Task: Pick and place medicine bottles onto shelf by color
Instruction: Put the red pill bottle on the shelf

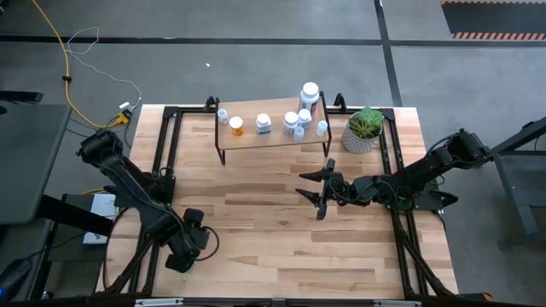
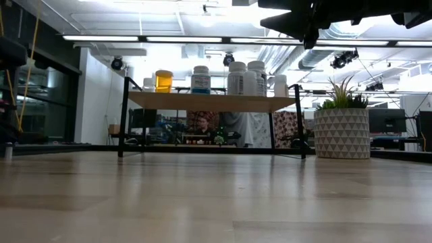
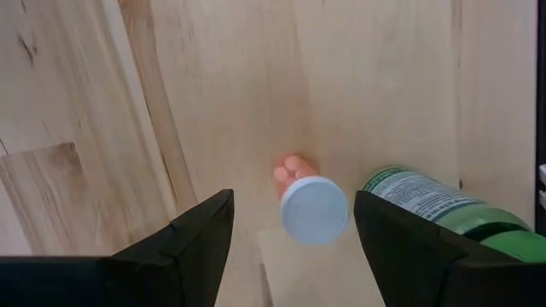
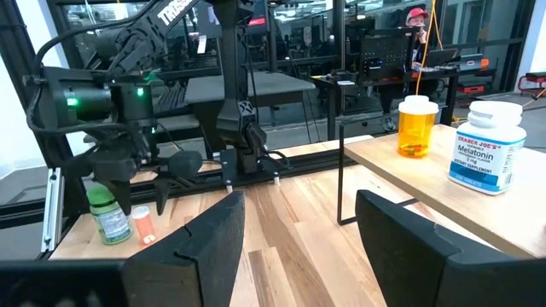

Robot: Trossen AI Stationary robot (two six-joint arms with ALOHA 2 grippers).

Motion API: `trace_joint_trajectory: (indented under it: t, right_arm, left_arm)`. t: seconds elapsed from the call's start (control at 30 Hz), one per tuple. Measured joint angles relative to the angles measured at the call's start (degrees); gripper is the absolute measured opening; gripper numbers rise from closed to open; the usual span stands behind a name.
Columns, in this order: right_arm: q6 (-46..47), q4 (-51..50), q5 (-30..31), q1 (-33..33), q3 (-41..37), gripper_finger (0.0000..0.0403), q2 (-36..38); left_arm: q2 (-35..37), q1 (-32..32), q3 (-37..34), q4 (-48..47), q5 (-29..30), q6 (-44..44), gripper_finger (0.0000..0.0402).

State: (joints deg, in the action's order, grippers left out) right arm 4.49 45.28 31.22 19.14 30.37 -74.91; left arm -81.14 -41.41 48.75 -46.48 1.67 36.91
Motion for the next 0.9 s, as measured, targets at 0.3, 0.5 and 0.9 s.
trace_joint_trajectory:
  t: [0.3, 0.5, 0.9]
  right_arm:
    - [0.00, 0.00, 0.00, 0.00, 0.00, 0.0216, 0.00]
    - [0.00, 0.00, 0.00, 0.00, 0.00, 0.0216, 0.00]
    - [0.00, 0.00, 0.00, 0.00, 0.00, 0.0216, 0.00]
  left_arm:
    - [-0.88, 0.00, -0.02, 0.02, 0.00, 0.68, 0.0234]
    - [-0.88, 0.00, -0.02, 0.02, -0.02, 2.34, 0.0234]
    - [-0.88, 0.02, -0.02, 0.02, -2.26, 6.45, 0.0222]
